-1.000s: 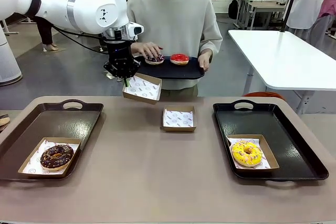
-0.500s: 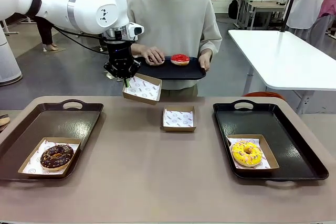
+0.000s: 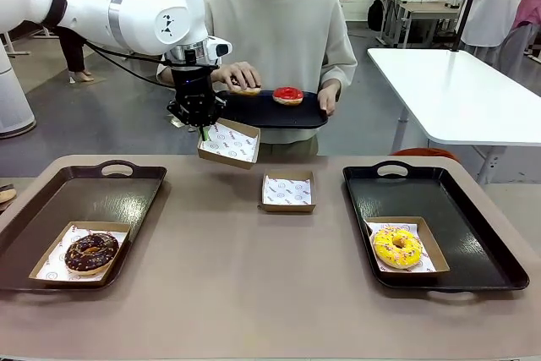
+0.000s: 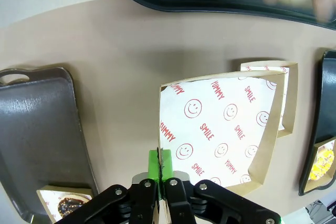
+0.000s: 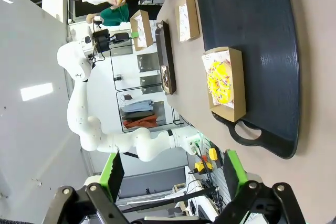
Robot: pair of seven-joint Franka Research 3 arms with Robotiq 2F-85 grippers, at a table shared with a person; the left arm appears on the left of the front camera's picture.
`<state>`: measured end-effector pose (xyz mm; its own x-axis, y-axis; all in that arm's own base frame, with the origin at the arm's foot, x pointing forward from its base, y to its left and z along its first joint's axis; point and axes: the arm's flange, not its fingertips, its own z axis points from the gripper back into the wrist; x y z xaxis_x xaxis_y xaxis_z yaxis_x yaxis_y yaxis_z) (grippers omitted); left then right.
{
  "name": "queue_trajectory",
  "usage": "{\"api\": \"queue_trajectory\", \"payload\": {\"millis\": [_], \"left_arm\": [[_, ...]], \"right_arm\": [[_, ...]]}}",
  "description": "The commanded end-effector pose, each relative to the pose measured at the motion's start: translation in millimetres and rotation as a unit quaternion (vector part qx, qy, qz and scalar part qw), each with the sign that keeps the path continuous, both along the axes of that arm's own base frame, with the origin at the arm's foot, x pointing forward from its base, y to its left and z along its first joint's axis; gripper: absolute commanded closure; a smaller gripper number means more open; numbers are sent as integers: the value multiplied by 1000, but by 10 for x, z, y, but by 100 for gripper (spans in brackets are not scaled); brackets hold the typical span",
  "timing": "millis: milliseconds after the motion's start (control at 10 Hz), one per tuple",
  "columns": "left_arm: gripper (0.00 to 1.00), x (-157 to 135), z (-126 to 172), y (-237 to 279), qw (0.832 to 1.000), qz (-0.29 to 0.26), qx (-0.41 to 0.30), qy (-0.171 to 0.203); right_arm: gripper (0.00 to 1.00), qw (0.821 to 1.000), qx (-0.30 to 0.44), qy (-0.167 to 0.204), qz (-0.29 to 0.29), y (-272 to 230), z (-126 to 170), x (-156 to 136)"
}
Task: Individually package the donuts and arrange them on the tray.
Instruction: Place the picked Paper togo box on the Handle tray while simultaneously picking up another Paper togo box from the table with the other hand.
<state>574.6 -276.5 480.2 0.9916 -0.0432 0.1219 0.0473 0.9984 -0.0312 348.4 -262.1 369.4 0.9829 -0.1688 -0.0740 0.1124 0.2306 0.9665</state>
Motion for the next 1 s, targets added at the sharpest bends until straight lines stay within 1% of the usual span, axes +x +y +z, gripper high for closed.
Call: {"api": "queue_trajectory", "payload": {"millis": [0, 900], "left_arm": [[100, -3, -10, 10, 1000, -4, -5, -2], [100, -3, -10, 10, 1000, -4, -5, -2]], "right_arm": [[0, 1000, 3, 1, 0, -6, 2, -15], [0, 1000, 3, 1, 0, -6, 2, -15]]}}
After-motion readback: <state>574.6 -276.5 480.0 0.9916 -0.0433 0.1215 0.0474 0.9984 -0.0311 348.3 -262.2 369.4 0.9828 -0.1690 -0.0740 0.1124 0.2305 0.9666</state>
